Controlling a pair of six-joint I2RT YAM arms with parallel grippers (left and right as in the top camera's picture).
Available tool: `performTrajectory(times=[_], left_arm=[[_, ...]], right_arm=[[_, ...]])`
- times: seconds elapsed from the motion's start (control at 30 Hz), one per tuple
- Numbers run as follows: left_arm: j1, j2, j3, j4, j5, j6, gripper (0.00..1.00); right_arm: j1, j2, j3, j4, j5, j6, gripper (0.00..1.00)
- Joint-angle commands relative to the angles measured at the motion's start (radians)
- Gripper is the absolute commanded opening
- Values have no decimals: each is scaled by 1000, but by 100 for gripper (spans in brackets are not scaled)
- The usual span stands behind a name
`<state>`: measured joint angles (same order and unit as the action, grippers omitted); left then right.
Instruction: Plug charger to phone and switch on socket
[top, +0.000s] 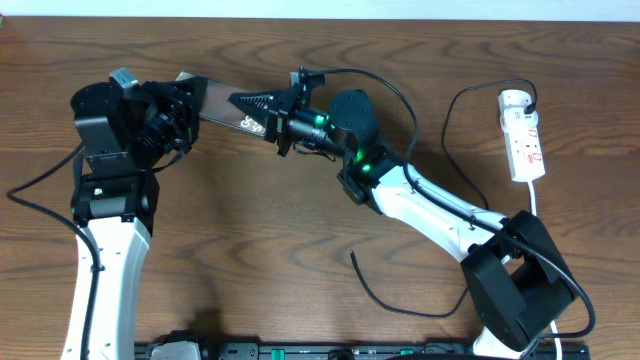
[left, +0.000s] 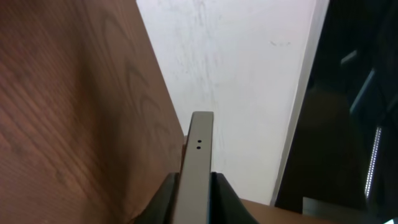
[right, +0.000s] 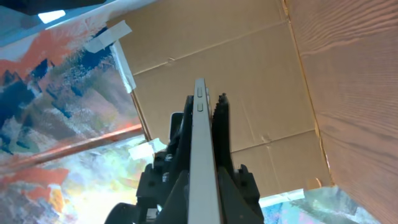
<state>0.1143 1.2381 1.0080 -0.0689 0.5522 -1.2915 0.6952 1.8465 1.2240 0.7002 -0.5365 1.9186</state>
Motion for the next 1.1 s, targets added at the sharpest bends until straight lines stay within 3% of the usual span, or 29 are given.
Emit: performTrajectory(times=[0.0,0.27,0.4,0.47,0.5,0.53,0.57,0.83,1.07], left_arm=[[-2,10,2,3,17,8,8],[-2,10,2,3,17,8,7],[-2,10,2,3,16,8,8],[-2,10,2,4,16,8,7],[-2,10,2,3,16,8,8],[-2,10,2,4,16,8,7],[-2,10,2,4,16,8,7],[49,10,2,3,16,9,7],[222,9,2,4,132,9,8]], right_arm=[[18,-12,24,15,-69,-5,2],[21,-12,24,14,-69,-5,4],[21,-12,24,14,-69,-5,36],[21,-12,24,15,-69,-5,61],[21,-12,24,14,-69,-5,82],[21,-12,24,15,-69,-5,96],[21,-12,24,15,-69,-6,99],[6,-12,24,14,-70,-89,99],[-56,-12,24,-68,-126,-232,99]])
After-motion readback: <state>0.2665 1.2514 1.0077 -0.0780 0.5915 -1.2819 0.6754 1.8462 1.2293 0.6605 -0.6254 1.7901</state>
